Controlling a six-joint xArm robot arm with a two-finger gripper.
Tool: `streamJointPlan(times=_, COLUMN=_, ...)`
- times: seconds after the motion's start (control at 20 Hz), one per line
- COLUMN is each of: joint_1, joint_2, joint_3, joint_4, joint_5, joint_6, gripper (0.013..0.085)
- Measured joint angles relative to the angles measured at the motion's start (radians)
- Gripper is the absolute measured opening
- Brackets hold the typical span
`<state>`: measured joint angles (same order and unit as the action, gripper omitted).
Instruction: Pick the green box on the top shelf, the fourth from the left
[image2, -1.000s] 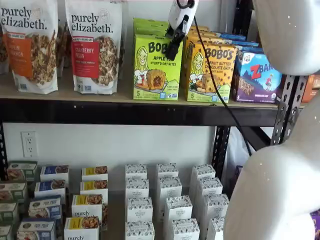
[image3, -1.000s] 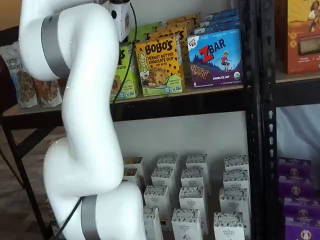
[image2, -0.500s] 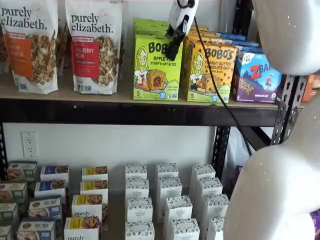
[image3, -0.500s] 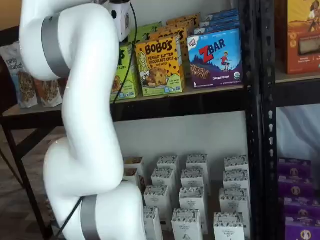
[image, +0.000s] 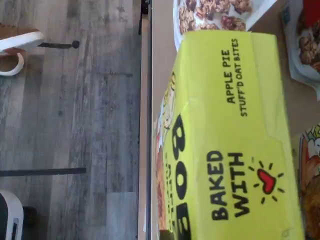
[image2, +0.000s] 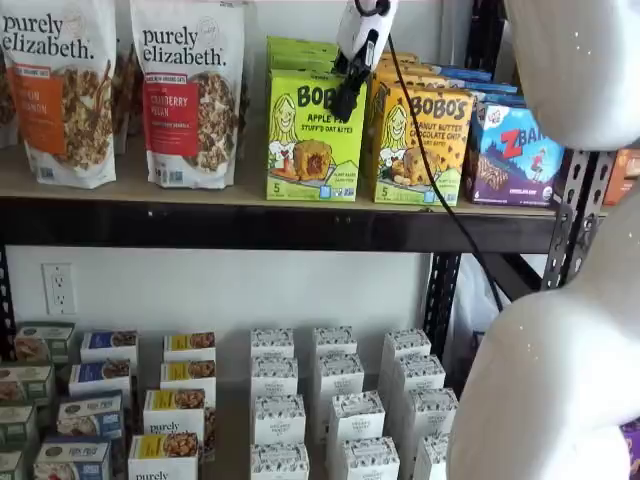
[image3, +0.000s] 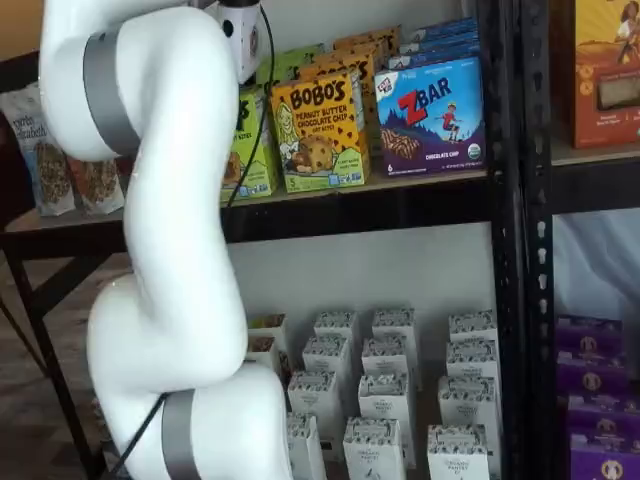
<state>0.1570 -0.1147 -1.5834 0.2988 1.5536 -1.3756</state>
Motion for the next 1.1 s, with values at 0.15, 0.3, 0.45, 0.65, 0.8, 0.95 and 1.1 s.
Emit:
streamJointPlan(times=0.15, joint_1=0.002, joint_2=0.0, joint_3=-0.001, joint_4=-0.004, joint_5=0.0, joint_6=0.002, gripper=0.041)
streamJointPlan(times=0.3, joint_1=0.003, joint_2=0.002, joint_3=-0.004, joint_4=-0.008, joint_5=0.004, joint_6=0.003, gripper=0.041)
streamJointPlan(times=0.45, joint_1=0.004, joint_2=0.001, joint_3=-0.002, joint_4=-0.009, joint_5=0.001, joint_6=0.003, gripper=0.041)
streamJointPlan(times=0.65, joint_1=0.002, joint_2=0.001, joint_3=-0.002, joint_4=-0.007, joint_5=-0.001, joint_6=0.002, gripper=0.041)
streamJointPlan(times=0.8, joint_1=0.002, joint_2=0.001, joint_3=-0.002, joint_4=-0.007, joint_5=-0.001, joint_6=0.002, gripper=0.041)
streamJointPlan(times=0.95, joint_1=0.001, joint_2=-0.001, joint_3=0.001, joint_4=-0.004, joint_5=-0.005, joint_6=0.001, gripper=0.041)
streamJointPlan(times=1.1, joint_1=0.0, joint_2=-0.003, joint_3=0.004, joint_4=-0.002, joint_5=-0.008, joint_6=0.0, gripper=0.037)
